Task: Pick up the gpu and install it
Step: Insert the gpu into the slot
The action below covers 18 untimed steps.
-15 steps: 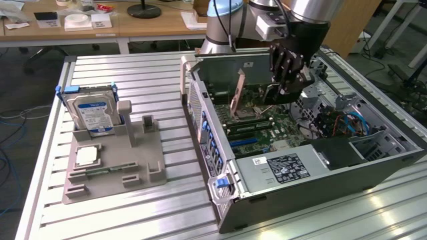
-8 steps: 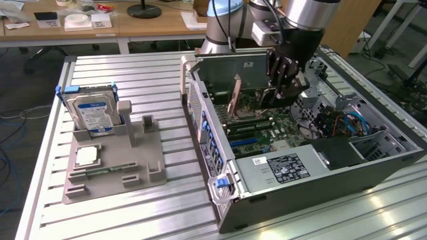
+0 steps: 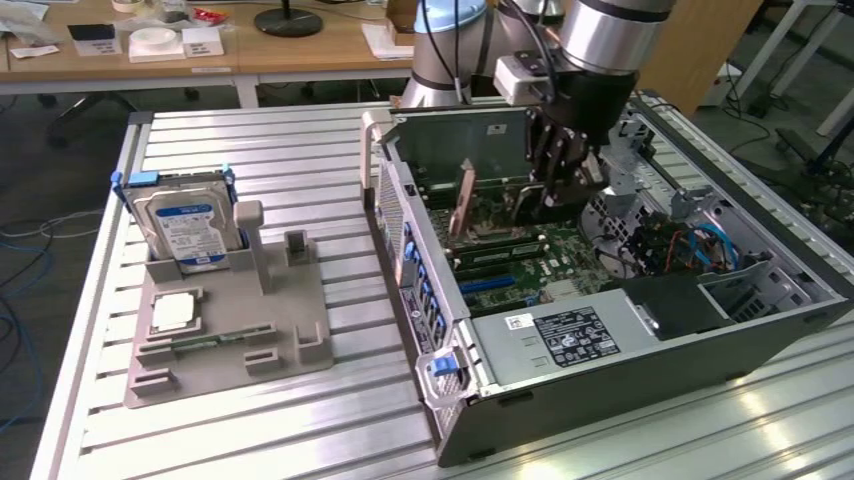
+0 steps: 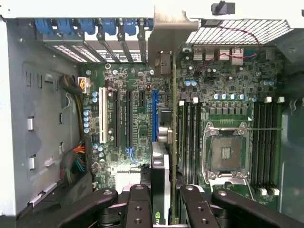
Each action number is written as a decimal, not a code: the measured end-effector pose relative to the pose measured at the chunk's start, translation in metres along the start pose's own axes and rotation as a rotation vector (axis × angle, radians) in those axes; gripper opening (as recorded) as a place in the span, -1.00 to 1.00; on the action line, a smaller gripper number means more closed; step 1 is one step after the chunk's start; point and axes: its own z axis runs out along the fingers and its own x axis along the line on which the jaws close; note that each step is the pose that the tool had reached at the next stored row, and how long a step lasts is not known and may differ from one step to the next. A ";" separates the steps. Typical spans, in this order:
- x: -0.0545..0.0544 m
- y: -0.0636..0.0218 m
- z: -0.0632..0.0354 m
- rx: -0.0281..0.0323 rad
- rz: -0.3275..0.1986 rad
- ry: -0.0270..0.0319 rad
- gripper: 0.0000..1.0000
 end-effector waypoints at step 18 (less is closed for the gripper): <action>0.001 0.0048 0.0321 0.0037 0.043 0.0018 -0.44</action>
